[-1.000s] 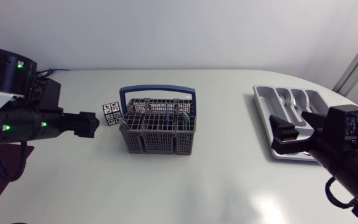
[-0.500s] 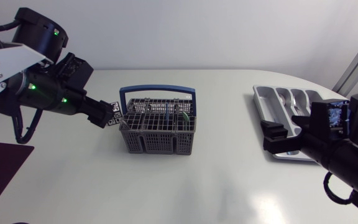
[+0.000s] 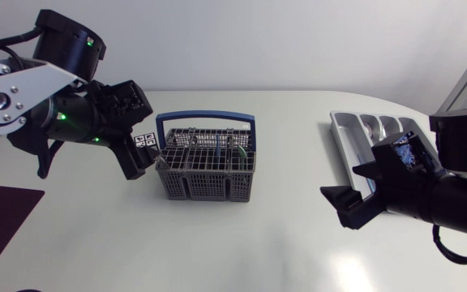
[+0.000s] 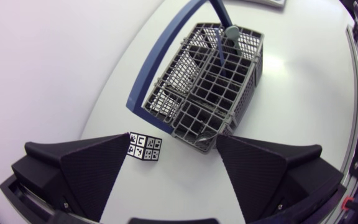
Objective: Transfer all utensils from the basket to the drawer tray.
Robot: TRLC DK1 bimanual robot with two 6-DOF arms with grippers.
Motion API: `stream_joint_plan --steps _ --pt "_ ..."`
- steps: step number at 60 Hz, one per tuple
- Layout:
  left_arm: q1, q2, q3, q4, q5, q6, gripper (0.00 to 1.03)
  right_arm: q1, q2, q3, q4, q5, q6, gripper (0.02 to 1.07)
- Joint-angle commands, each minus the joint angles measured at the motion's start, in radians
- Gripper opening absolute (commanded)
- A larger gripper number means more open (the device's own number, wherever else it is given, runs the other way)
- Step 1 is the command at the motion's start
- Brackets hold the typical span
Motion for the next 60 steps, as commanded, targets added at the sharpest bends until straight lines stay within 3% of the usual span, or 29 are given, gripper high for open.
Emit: stream_joint_plan --steps 1,11,32,40,43,48,53,60 --pt "-0.007 -0.011 -0.046 0.017 0.005 0.166 0.97 0.019 -0.024 0.011 -0.026 -0.039 -0.077 1.02" --pt "-0.006 0.012 -0.06 0.027 0.028 0.347 0.95 0.026 -0.021 0.011 -0.027 -0.05 -0.084 1.02" --pt "0.0 0.084 -0.123 0.133 0.04 0.551 0.72 0.022 0.016 -0.01 -0.001 -0.053 -0.094 1.02" --pt "-0.003 0.12 -0.128 0.15 0.04 0.593 0.51 0.02 0.022 -0.013 0.002 -0.053 -0.094 1.02" --pt "-0.007 0.124 -0.134 0.164 0.04 0.619 0.31 0.019 0.021 -0.013 0.002 -0.053 -0.094 1.02" --pt "-0.01 0.117 -0.14 0.188 0.07 0.649 0.13 0.016 0.021 -0.016 0.003 -0.052 -0.094 1.02" --pt "-0.01 0.117 -0.138 0.19 0.082 0.651 0.04 0.014 0.021 -0.021 0.003 -0.052 -0.096 1.02" --pt "-0.009 0.12 -0.135 0.191 0.09 0.649 0.04 0.014 0.017 -0.025 0.003 -0.052 -0.096 1.02"
